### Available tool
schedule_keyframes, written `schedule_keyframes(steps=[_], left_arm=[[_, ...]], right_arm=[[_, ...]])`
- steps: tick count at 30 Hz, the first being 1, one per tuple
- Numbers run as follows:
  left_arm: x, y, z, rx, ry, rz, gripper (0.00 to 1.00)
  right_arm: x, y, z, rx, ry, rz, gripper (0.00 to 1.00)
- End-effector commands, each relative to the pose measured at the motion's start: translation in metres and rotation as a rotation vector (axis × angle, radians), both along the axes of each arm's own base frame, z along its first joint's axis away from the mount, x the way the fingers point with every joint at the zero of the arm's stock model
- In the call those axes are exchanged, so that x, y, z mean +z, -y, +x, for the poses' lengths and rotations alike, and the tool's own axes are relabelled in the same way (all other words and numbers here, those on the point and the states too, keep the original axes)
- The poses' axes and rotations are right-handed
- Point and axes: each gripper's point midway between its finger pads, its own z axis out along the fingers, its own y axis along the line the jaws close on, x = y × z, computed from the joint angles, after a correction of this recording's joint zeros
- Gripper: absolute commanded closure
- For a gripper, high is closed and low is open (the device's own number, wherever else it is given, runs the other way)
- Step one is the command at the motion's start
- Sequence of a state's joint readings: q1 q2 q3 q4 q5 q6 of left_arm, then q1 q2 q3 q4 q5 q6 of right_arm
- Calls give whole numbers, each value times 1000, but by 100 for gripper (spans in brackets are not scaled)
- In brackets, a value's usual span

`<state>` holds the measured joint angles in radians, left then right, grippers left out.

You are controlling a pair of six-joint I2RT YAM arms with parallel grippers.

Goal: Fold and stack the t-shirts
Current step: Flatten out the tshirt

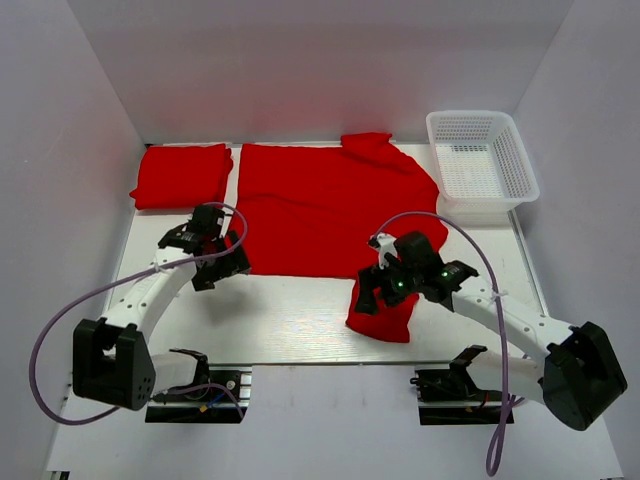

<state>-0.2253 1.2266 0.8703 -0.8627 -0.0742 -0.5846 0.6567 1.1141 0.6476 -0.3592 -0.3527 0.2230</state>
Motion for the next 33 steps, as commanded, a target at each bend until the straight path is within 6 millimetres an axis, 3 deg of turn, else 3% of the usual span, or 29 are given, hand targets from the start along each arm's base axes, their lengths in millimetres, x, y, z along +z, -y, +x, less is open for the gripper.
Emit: schedule_keyframes(steps=[1, 6, 7, 9, 11, 14, 15, 16, 19, 23, 26, 29, 33], left_arm=[[17, 2, 39, 23, 99, 8, 0], [7, 9, 84, 7, 123, 21, 0], [-10, 8, 89, 10, 77, 41, 0], [-20, 7, 101, 20, 60, 68, 0], [-45, 8, 106, 17, -5, 84, 0], [-57, 13, 119, 12, -22, 76, 0], [-70, 14, 115, 7, -59, 74, 0], [-68, 14, 116, 7, -60, 74, 0], [-76, 12, 105, 6, -89, 81, 0], [-95, 2, 62, 16, -174, 96, 0], [-105, 12, 27, 6, -236, 49, 0], [-100, 12, 2, 21, -247, 13, 0], [-72, -1, -5, 50, -187, 62, 0]], right_arm=[[2, 13, 33, -192, 21, -93, 10], [-13, 29, 63, -378, 0, -183, 10], [-12, 33, 71, -413, 6, -188, 10], [-26, 41, 77, -459, -30, -222, 10], [-35, 45, 83, -487, -67, -230, 10], [-44, 52, 89, -524, -104, -237, 10], [-46, 55, 90, -541, -116, -241, 10], [-49, 60, 92, -559, -127, -242, 10], [-56, 70, 94, -597, -161, -248, 10], [-68, 84, 87, -623, -220, -255, 10], [-72, 90, 81, -646, -248, -251, 10], [-74, 97, 73, -664, -268, -262, 10], [-69, 101, 66, -667, -282, -257, 10]])
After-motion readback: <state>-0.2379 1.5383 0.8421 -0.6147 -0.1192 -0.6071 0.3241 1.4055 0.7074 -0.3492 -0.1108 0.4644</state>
